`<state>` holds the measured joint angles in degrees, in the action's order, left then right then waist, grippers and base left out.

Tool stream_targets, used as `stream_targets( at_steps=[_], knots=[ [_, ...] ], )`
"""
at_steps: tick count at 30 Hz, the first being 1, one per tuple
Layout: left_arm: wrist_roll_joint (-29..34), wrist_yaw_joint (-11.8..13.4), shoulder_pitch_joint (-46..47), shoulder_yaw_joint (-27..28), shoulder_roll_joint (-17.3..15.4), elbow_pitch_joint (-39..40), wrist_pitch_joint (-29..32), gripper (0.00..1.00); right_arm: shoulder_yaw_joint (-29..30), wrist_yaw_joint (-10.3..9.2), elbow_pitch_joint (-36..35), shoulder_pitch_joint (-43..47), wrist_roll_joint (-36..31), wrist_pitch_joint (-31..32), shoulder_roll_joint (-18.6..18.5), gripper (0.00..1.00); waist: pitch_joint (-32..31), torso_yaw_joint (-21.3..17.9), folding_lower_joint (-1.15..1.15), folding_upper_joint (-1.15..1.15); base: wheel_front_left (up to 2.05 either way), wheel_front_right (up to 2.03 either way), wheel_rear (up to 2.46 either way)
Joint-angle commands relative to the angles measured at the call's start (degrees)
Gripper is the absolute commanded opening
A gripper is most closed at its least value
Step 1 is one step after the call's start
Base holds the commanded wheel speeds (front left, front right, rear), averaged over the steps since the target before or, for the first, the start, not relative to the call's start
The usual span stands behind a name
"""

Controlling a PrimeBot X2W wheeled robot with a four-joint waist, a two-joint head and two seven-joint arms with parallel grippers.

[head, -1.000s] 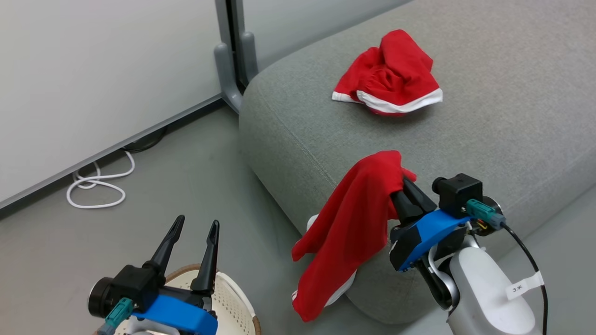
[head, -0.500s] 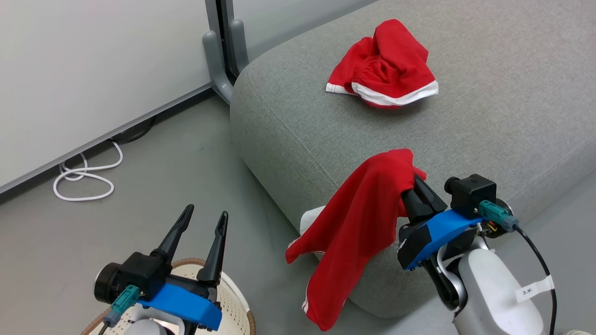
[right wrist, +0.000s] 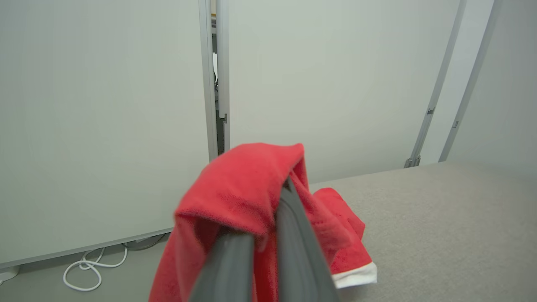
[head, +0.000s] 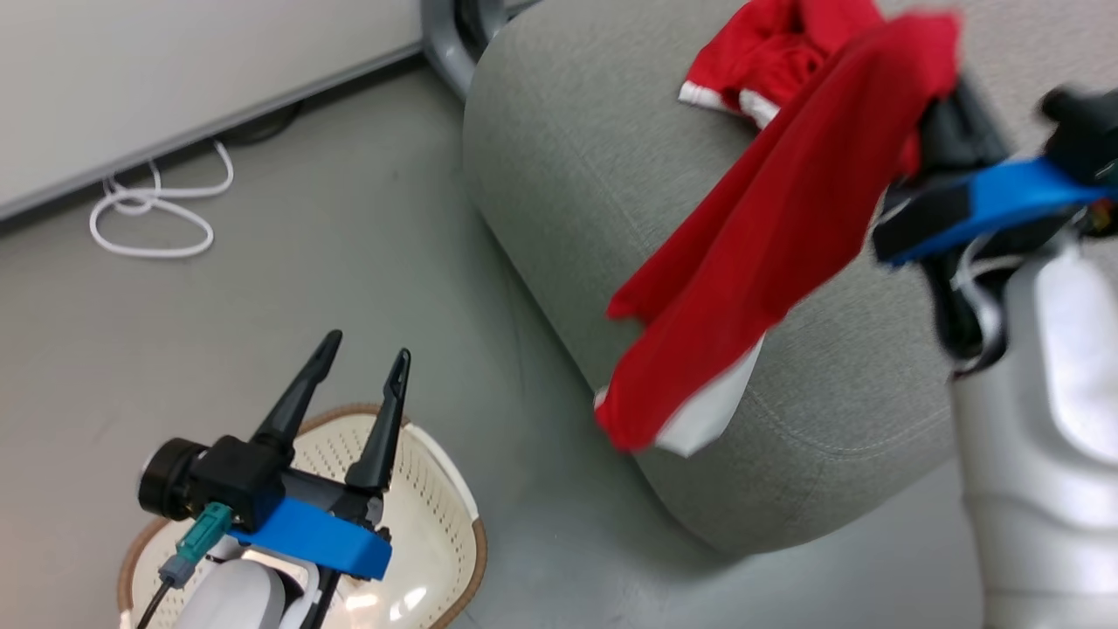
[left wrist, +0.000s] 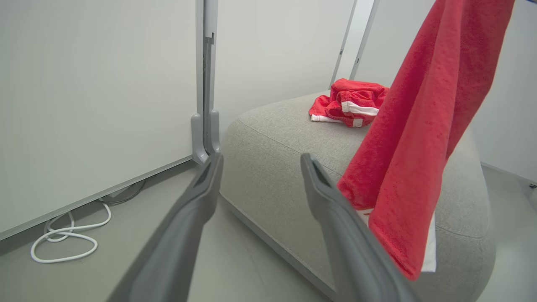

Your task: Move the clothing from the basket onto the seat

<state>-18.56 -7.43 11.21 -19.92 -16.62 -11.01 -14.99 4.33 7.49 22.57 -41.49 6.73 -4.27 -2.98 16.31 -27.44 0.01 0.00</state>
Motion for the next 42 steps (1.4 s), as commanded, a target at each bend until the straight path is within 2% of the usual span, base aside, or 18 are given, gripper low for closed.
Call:
stream_targets(
  at_steps=[1, 9, 15, 20, 24, 30, 34, 35, 36, 37, 42],
  knots=[
    [0.42, -0.06, 1.08, 0.2, -0.53, 0.45, -0.29, 1.0, 0.74, 0.01, -0.66, -1.75, -0.5, 0.28, -0.39, 0.0, 3.66, 2.15, -0.01, 0.0, 0.0, 0.0, 0.0],
    [1.58, -0.04, 4.74, 0.32, -3.26, 5.72, 0.47, 1.0, 13.34, 0.01, -7.46, -18.15, -1.85, 7.26, -5.67, 0.0, 13.09, 5.16, -0.01, 0.0, 0.0, 0.0, 0.0],
    [2.4, 0.03, 7.24, -0.44, -4.04, 9.55, 0.91, 1.0, 21.03, 0.01, -7.75, -29.21, -4.62, 11.64, -13.36, 0.0, 18.14, 8.46, -0.01, 0.0, 0.0, 0.0, 0.0],
    [2.99, 0.39, 8.8, -0.32, -4.61, 12.36, 1.2, 1.0, 25.3, 0.01, -6.1, -31.93, -7.32, 13.81, -17.3, 0.0, 22.26, 10.53, -0.01, 0.0, 0.0, 0.0, 0.0],
    [3.37, 0.38, 10.22, -0.56, -4.88, 14.4, 1.61, 1.0, 28.65, 0.01, -3.06, -28.62, -8.94, 14.27, -17.74, 0.0, 25.65, 12.13, -0.01, 0.0, 0.0, 0.0, 0.0],
    [3.5, 0.57, 11.55, -0.6, -5.31, 15.11, 1.76, 1.0, 34.33, 0.01, 4.11, -24.19, -11.35, 12.9, -14.27, 0.0, 28.19, 13.27, -0.01, 0.0, 0.0, 0.0, 0.0],
    [3.19, 0.86, 11.66, -0.45, -5.41, 14.72, 1.51, 1.0, 35.78, 0.01, 8.9, -22.35, -13.39, 11.98, -13.12, 0.01, 28.03, 13.67, -0.01, 0.0, 0.0, 0.0, 0.0],
    [3.11, 0.89, 11.72, -0.43, -5.37, 14.54, 1.42, 1.0, 36.16, 0.01, 10.19, -22.03, -13.68, 12.11, -12.84, 0.36, 27.76, 13.75, -0.01, 0.0, 0.0, 0.0, 0.0],
    [3.08, 0.9, 11.75, -0.42, -5.3, 14.3, 1.36, 1.0, 36.38, 0.01, 11.53, -21.75, -14.18, 12.43, -12.76, 0.92, 27.48, 13.8, -0.01, 0.0, 0.0, 0.0, 0.0],
    [3.08, 0.93, 11.76, -0.48, -5.11, 14.1, 1.26, 1.0, 36.61, 0.01, 12.62, -21.57, -14.41, 12.4, -12.62, 1.0, 27.06, 13.86, -0.01, 0.0, 0.0, 0.0, 0.0],
    [2.38, 0.91, 11.66, -1.06, -3.75, 12.17, 0.62, 1.0, 35.15, 0.01, 16.78, -19.98, -15.23, 10.66, -12.27, 1.0, 23.39, 14.1, -0.01, 0.0, 0.0, 0.0, 0.0]
  ],
)
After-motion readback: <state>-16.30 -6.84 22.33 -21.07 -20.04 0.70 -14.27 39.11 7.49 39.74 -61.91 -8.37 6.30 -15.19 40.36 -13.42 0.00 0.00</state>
